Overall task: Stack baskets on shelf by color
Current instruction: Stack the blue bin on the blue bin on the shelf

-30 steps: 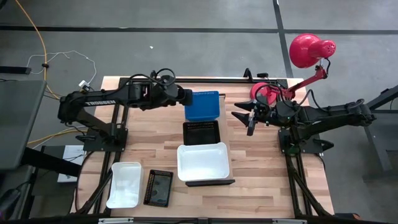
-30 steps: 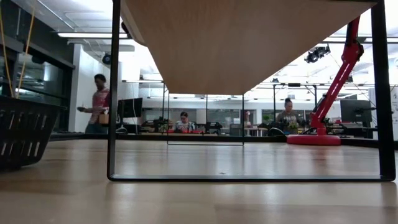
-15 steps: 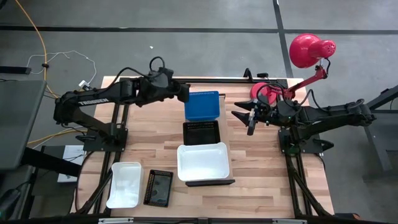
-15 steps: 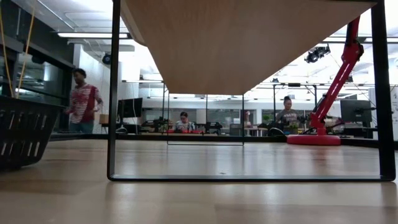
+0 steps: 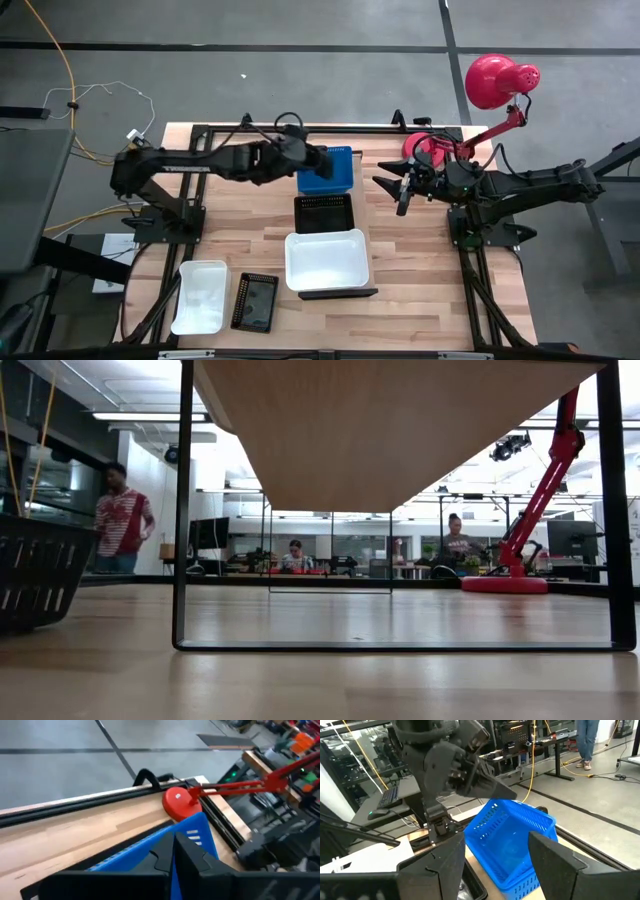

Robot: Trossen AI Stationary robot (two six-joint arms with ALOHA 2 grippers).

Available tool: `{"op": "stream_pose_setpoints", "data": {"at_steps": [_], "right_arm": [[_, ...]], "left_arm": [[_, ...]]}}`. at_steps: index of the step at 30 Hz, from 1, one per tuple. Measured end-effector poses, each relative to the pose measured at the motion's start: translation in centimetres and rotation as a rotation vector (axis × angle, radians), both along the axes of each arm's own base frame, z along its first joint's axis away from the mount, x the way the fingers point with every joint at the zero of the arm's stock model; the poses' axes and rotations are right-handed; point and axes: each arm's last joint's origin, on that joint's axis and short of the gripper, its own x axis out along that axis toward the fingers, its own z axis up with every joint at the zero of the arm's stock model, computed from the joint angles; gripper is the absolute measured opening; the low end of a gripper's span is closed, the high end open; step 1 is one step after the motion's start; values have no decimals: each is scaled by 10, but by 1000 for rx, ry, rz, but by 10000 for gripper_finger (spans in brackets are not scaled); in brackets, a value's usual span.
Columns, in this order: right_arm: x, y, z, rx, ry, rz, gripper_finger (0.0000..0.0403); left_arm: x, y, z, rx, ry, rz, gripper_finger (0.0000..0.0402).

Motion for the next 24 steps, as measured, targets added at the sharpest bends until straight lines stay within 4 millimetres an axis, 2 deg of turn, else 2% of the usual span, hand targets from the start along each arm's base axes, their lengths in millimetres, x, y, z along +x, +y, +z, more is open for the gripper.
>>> {"op": "stream_pose_setpoints", "data": {"at_steps": [7, 14, 24], "right_arm": [[0, 0, 0, 1, 0, -1, 204], [0, 0, 0, -9, 3, -3, 204], [0, 0, 0, -1, -1, -3, 204]], "left_arm": [[2, 1, -2, 82, 30, 87, 0], [2, 7, -3, 90, 58, 69, 0], [18, 13, -30, 66, 135, 67, 0]]}}
